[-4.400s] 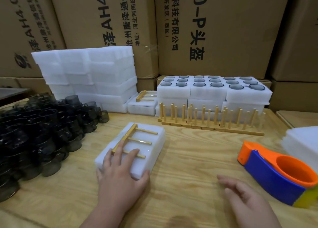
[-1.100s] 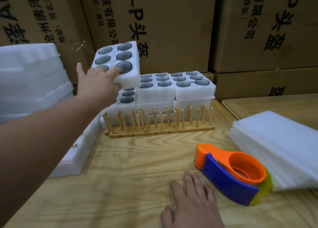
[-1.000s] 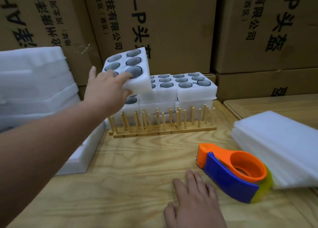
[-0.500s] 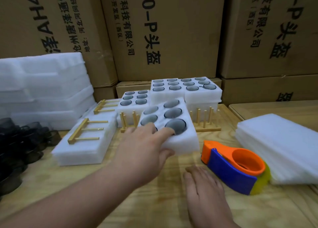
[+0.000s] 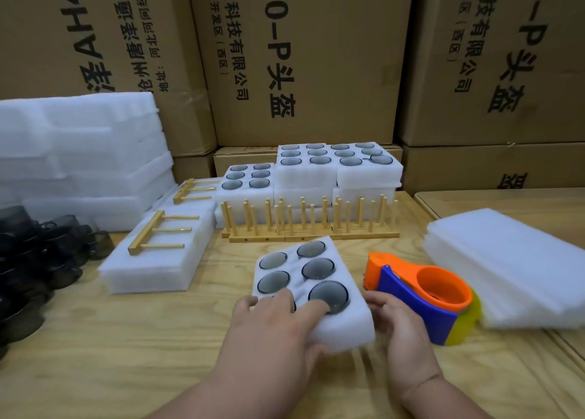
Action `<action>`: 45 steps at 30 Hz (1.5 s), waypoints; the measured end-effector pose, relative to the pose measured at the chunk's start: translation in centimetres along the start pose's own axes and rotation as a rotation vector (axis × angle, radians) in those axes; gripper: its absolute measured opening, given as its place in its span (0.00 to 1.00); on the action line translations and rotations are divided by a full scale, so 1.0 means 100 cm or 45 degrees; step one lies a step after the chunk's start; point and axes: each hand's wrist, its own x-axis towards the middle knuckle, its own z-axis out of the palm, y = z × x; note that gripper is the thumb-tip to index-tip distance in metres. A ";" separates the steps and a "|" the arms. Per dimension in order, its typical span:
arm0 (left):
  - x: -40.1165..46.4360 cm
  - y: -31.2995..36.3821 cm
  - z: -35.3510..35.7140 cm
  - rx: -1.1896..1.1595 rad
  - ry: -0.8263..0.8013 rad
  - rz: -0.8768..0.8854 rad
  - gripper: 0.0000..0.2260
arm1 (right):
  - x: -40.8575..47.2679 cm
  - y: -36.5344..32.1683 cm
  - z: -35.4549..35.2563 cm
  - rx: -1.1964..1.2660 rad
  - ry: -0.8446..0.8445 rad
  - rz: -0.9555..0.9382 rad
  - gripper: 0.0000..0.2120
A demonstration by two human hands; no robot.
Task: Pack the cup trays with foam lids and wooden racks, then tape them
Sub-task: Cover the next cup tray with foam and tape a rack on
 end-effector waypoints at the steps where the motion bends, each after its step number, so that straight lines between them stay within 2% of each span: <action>1: -0.003 0.003 0.000 0.042 -0.062 0.054 0.22 | 0.002 0.002 -0.002 0.038 0.005 0.016 0.18; 3: -0.009 0.008 -0.004 0.049 -0.185 0.087 0.24 | 0.006 0.005 -0.005 0.053 -0.001 0.014 0.17; 6: -0.025 0.019 0.002 0.132 -0.099 0.209 0.23 | 0.007 0.007 -0.007 0.008 -0.058 -0.021 0.19; 8: -0.025 0.023 -0.006 0.135 -0.355 0.272 0.17 | 0.008 0.007 -0.008 0.035 -0.099 0.001 0.20; 9: -0.028 0.022 -0.006 0.109 -0.313 0.339 0.14 | 0.008 0.007 -0.008 0.090 -0.111 0.034 0.20; 10: -0.030 0.019 0.001 -0.027 -0.158 0.445 0.14 | 0.007 0.007 -0.009 0.138 -0.115 0.065 0.19; 11: -0.025 0.018 0.000 -0.160 -0.170 0.435 0.18 | 0.008 0.007 -0.010 0.167 -0.125 0.079 0.18; 12: -0.017 0.017 -0.003 -0.094 -0.123 0.517 0.20 | 0.008 0.007 -0.011 0.165 -0.149 0.073 0.16; 14: -0.019 0.012 -0.012 -0.111 -0.041 0.368 0.19 | 0.007 0.004 -0.012 0.148 -0.226 0.057 0.14; 18: 0.006 -0.011 -0.001 -0.317 0.094 0.093 0.22 | 0.008 0.004 -0.014 0.140 -0.265 0.062 0.16; 21: 0.045 -0.038 0.006 -0.377 0.077 -0.135 0.14 | 0.008 0.004 -0.015 0.143 -0.273 0.077 0.15; 24: 0.082 -0.061 0.018 -0.419 0.029 -0.299 0.11 | 0.009 0.008 -0.017 0.177 -0.267 0.106 0.20; 29: 0.130 -0.092 0.035 -0.496 -0.022 -0.478 0.13 | 0.013 0.013 -0.016 0.173 -0.220 0.088 0.19; 35: 0.157 -0.099 0.053 -0.633 -0.034 -0.569 0.12 | 0.011 0.011 -0.014 0.194 -0.204 0.075 0.19; 37: 0.160 -0.092 0.063 -0.839 -0.078 -0.591 0.11 | 0.009 0.011 -0.014 0.206 -0.216 0.084 0.19; 41: 0.158 -0.077 0.070 -1.696 -0.266 -0.759 0.14 | 0.009 0.009 -0.013 0.205 -0.222 0.068 0.17; 43: 0.154 -0.075 0.070 -2.082 -0.264 -0.797 0.16 | 0.009 0.008 -0.014 0.209 -0.225 0.055 0.14; 45: 0.149 -0.075 0.072 -2.280 -0.238 -0.831 0.18 | 0.011 0.011 -0.015 0.201 -0.204 0.040 0.15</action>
